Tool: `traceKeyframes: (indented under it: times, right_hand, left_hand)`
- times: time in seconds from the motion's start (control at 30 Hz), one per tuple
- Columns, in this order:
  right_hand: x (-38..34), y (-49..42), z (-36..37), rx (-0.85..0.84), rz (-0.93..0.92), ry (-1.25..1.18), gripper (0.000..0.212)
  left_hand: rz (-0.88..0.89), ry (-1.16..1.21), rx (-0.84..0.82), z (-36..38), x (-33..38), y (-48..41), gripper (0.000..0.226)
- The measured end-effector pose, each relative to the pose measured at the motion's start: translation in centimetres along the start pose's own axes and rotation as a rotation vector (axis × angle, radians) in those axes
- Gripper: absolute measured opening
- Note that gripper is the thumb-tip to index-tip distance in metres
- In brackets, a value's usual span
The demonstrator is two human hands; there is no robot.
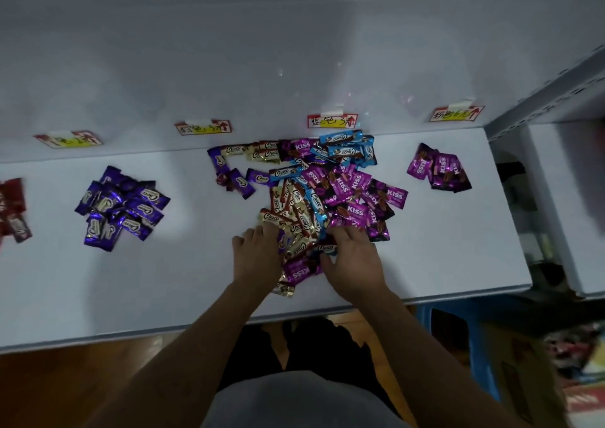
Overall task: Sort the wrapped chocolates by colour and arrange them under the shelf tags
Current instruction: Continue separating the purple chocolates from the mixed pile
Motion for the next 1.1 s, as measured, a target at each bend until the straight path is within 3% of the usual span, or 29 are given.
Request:
traceKeyframes:
  times: [0.37,0.53,0.67,0.8,0.93,1.1]
  right_hand:
    - [-3.4,-2.9,0.7,-0.049,-0.189,0.050,0.044]
    - [-3.4,-2.2,1.3,-0.014,-0.247,0.059,0.038]
    - [-4.1,-2.9,0.8,-0.075,-0.278,0.080,0.031]
    - [-6.1,-4.8,0.6,-0.181,-0.255,0.095,0.029]
    - [-9.0,-7.3,0.8,-0.190,-0.279,0.101,0.032]
    - [-12.8,-10.6,2.2,-0.069,-0.382,0.126,0.049]
  left_hand:
    - [-0.199,0.195,0.089,0.7,0.3,0.0,0.035]
    - [-0.192,0.213,0.082,-0.3,-0.3,1.0,0.027]
    - [-0.203,0.419,0.025,-2.5,-1.7,1.9,0.014]
    - [-0.202,0.493,-0.144,-4.3,-3.6,1.9,0.024]
    - [-0.245,0.482,-0.109,-6.2,-6.0,1.1,0.022]
    - [-0.261,0.487,-0.096,-7.8,-7.9,-0.5,0.042]
Point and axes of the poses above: each hand's wrist, its own y-axis away from the middle knuckle, its own z-axis out of the palm, x = y × z, the point moved 6 cm from there along -y, towards the middle knuckle, and after that the axes turned 3 degrees about x, right-handed, at the moved point
